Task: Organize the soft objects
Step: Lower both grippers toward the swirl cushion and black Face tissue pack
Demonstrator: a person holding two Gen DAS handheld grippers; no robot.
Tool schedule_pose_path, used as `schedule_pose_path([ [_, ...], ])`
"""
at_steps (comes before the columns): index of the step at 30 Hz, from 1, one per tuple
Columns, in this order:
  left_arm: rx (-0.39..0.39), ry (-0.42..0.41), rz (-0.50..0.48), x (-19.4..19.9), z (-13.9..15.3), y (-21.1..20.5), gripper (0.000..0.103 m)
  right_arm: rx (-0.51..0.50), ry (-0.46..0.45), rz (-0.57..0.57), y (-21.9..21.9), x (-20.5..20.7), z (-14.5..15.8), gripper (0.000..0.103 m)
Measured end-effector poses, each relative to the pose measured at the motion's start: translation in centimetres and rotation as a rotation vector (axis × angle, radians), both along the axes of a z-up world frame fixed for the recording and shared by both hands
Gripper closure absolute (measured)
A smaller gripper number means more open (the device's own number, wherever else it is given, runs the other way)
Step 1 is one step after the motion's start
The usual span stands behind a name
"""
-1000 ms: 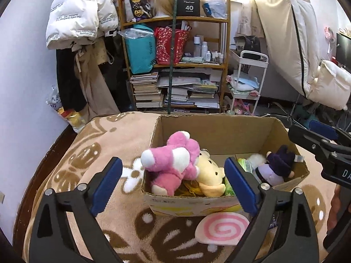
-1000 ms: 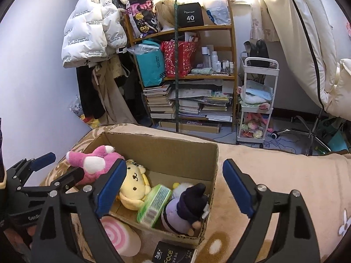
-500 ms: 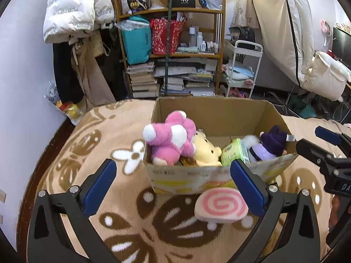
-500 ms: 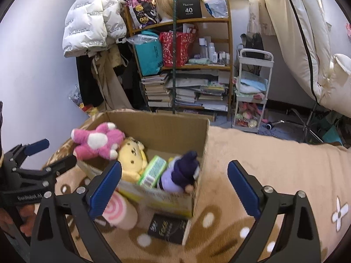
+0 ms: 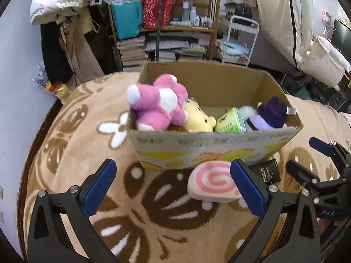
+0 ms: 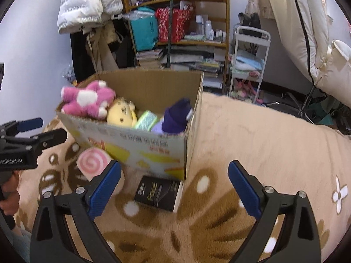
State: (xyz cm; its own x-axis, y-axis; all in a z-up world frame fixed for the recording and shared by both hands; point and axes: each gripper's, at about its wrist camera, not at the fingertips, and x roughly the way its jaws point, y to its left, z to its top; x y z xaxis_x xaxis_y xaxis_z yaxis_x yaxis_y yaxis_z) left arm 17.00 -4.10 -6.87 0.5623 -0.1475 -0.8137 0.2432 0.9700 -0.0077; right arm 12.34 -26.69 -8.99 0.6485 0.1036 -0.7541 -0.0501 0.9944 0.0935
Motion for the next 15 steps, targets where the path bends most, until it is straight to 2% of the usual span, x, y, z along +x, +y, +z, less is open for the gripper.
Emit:
schedule_pose_path([
  [9, -0.014, 0.057, -0.02, 0.5, -1.8, -1.3, 0.001, -0.027, 0.06, 0.035, 1.1, 0.3, -2.7, 0.001],
  [15, -0.018, 0.083, -0.066, 0.8, -2.7, -2.8, 0.001, -0.022, 0.116, 0.048, 1.8, 0.6, -4.6, 0.001],
])
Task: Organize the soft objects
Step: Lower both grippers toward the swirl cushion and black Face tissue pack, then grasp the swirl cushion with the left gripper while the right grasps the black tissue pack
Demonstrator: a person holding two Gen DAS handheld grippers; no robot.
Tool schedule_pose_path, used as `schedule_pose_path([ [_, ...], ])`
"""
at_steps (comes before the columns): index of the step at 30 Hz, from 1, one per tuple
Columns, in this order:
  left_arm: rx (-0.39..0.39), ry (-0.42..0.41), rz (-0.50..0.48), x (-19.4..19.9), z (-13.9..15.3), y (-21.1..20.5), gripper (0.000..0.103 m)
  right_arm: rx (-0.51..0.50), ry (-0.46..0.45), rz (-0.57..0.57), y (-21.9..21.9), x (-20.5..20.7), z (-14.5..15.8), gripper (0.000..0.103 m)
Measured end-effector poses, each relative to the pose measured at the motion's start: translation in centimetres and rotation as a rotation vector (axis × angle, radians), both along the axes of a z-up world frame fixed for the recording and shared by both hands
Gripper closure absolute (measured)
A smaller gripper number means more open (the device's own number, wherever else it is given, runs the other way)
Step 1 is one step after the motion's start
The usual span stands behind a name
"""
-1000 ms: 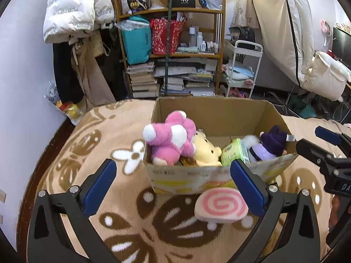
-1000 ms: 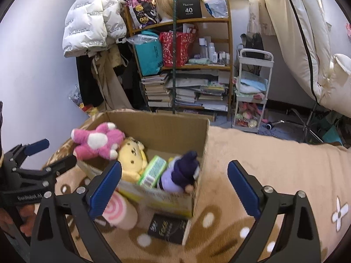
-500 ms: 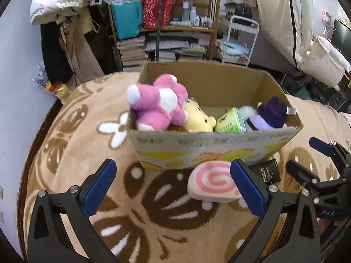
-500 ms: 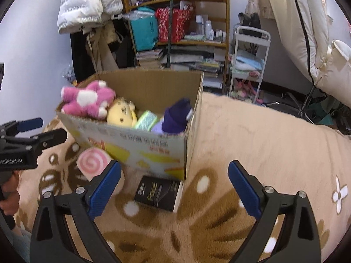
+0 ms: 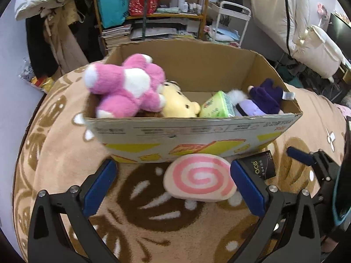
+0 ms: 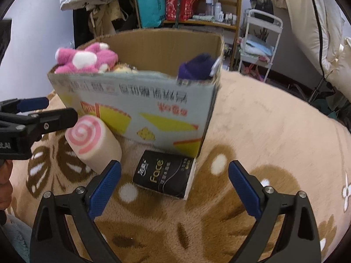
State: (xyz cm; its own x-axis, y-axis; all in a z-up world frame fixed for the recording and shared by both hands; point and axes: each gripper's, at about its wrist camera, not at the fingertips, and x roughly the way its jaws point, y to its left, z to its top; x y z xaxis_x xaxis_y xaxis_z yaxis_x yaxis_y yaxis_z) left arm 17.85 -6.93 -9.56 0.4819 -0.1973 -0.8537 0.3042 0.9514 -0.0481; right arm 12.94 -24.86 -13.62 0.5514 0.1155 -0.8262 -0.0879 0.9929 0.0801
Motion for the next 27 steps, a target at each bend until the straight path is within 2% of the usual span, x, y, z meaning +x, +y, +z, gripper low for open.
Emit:
schedule_pose_path([
  [6, 0.028, 0.031, -0.043, 0.3, -1.5, -1.7, 0.001, 0.013, 0.036, 0.019, 1.1, 0.1, -1.6, 0.001],
  [20, 0.006, 0.124, -0.078, 0.9, -4.2, -3.2, 0.001, 0.029, 0.073, -0.006, 1.4, 1.3, -3.3, 0.001],
  [21, 0.003, 0.128, -0.081, 1.0, -4.4, -3.3, 0.002, 0.036, 0.073, -0.009, 1.5, 1.3, -3.4, 0.001],
  [23, -0.021, 0.154, -0.09, 1.2, -4.8, -3.4, 0.017, 0.047, 0.081, -0.014, 1.5, 1.4, -3.6, 0.003],
  [27, -0.004, 0.183, -0.071, 1.4, -5.9, -3.1, 0.025, 0.0, 0.085, -0.046, 1.3, 1.8, -3.9, 0.016],
])
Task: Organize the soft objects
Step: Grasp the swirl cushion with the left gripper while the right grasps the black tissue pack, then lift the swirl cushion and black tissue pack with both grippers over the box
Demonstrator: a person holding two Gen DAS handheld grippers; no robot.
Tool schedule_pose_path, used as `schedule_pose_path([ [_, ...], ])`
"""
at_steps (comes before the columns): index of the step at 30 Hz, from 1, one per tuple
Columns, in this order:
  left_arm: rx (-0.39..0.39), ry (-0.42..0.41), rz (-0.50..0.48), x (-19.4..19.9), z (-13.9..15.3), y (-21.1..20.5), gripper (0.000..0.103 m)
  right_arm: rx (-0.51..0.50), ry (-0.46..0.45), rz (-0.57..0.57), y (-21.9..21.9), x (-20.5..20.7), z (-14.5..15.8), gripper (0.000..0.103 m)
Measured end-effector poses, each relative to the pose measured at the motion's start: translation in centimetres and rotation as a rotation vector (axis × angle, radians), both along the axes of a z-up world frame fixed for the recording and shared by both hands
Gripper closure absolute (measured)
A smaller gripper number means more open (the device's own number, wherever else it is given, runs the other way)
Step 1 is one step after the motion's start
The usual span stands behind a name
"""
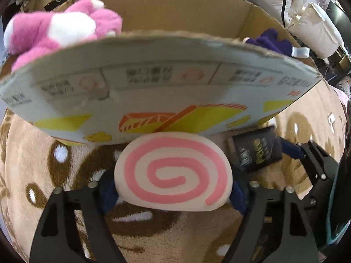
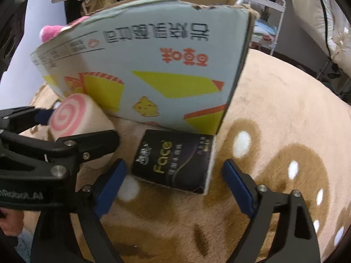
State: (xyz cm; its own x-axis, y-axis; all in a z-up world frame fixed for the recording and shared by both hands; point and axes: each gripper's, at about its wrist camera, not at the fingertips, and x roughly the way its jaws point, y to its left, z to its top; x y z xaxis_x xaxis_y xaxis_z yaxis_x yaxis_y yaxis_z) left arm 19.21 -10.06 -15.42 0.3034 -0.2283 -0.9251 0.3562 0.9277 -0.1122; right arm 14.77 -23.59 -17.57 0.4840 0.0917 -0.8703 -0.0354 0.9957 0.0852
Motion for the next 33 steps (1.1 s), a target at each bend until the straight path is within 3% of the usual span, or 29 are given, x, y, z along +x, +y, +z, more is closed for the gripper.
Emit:
schedule_pose_path([
  [4, -0.023, -0.001, 0.02, -0.2, 0.3, 0.4, 0.035, -0.021, -0.006, -0.001, 0.2, 0.3, -0.2, 0.028],
  [9, -0.004, -0.029, 0.008, -1.1, 0.6, 0.4, 0.042, -0.037, -0.019, 0.008, 0.2, 0.0, -0.3, 0.034],
  [17, 0.05, -0.061, 0.024, -3.1, 0.9, 1.0, 0.051, -0.014, -0.023, -0.002, -1.3, -1.2, 0.2, 0.035],
  [23, 0.082, -0.07, 0.059, -4.3, 1.3, 2.3, 0.051, 0.017, -0.036, -0.023, -2.1, -1.9, 1.6, 0.036],
  [27, 0.12, -0.118, 0.065, -5.3, 2.0, 2.2, 0.052, 0.002, -0.063, -0.027, -2.6, -2.8, 2.9, 0.036],
  [33, 0.107, -0.193, 0.052, -7.0, 4.6, 2.5, 0.056, -0.001, -0.116, -0.05, -3.0, -4.2, 5.5, 0.036],
])
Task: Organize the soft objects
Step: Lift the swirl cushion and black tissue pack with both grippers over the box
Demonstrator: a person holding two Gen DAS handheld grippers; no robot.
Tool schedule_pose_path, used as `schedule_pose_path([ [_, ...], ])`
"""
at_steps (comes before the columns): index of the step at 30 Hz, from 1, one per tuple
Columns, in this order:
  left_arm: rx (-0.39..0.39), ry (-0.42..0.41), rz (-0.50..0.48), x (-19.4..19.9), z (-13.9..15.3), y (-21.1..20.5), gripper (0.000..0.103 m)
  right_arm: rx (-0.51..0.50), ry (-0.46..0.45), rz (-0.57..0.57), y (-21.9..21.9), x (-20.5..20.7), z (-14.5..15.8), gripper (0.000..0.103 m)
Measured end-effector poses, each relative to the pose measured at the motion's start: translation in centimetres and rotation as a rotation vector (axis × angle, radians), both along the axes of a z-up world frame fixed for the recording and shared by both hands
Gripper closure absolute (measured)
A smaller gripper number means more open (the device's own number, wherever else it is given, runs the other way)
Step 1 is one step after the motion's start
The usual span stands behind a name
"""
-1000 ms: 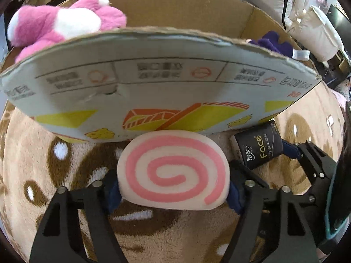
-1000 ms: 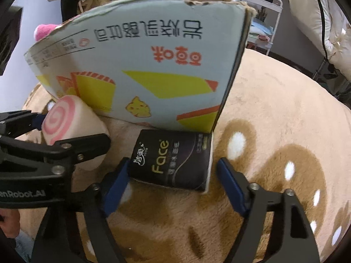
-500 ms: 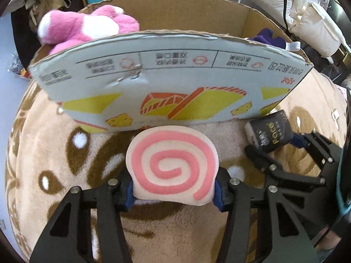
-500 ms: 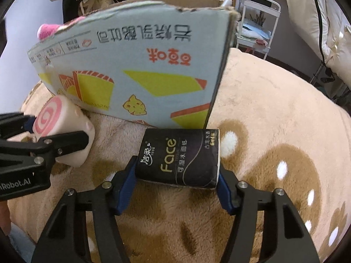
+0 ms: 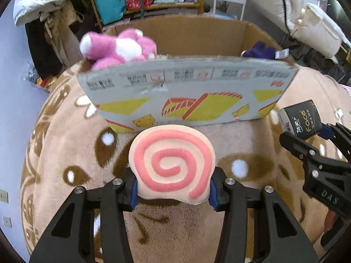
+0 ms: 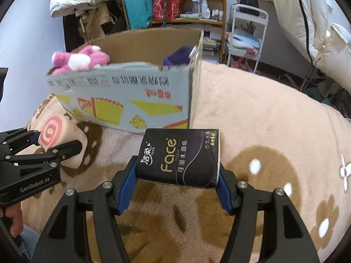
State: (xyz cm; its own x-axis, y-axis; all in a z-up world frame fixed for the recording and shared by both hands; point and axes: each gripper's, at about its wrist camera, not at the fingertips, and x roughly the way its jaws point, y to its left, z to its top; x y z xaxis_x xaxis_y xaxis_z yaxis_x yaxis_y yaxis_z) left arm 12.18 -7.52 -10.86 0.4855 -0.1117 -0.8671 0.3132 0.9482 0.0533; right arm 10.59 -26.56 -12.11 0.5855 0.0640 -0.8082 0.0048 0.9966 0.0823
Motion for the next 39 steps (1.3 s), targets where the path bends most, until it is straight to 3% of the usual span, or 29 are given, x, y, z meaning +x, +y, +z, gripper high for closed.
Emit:
schedule_pose_path([
  [8, 0.031, -0.157, 0.057, -2.0, 4.3, 1.6, 0.056, 0.015, -0.074, -0.007, -0.4, -1.5, 3.5, 0.036],
  [18, -0.061, -0.398, 0.073, -3.6, 10.9, 2.7, 0.056, 0.012, -0.223, -0.021, -0.9, -2.1, 9.2, 0.036],
  [25, -0.078, -0.492, 0.072, -2.9, 13.7, 2.8, 0.055, 0.006, -0.294, -0.019, -1.0, -1.4, 12.4, 0.036],
  [33, -0.031, -0.579, 0.014, -1.1, 16.3, 0.9, 0.055, -0.035, -0.386, 0.002, 0.0, 0.8, 15.7, 0.036],
  [39, -0.056, -0.616, 0.022, 0.3, 18.6, 0.7, 0.055, -0.046, -0.456, 0.029, 0.5, 2.3, 16.5, 0.036],
])
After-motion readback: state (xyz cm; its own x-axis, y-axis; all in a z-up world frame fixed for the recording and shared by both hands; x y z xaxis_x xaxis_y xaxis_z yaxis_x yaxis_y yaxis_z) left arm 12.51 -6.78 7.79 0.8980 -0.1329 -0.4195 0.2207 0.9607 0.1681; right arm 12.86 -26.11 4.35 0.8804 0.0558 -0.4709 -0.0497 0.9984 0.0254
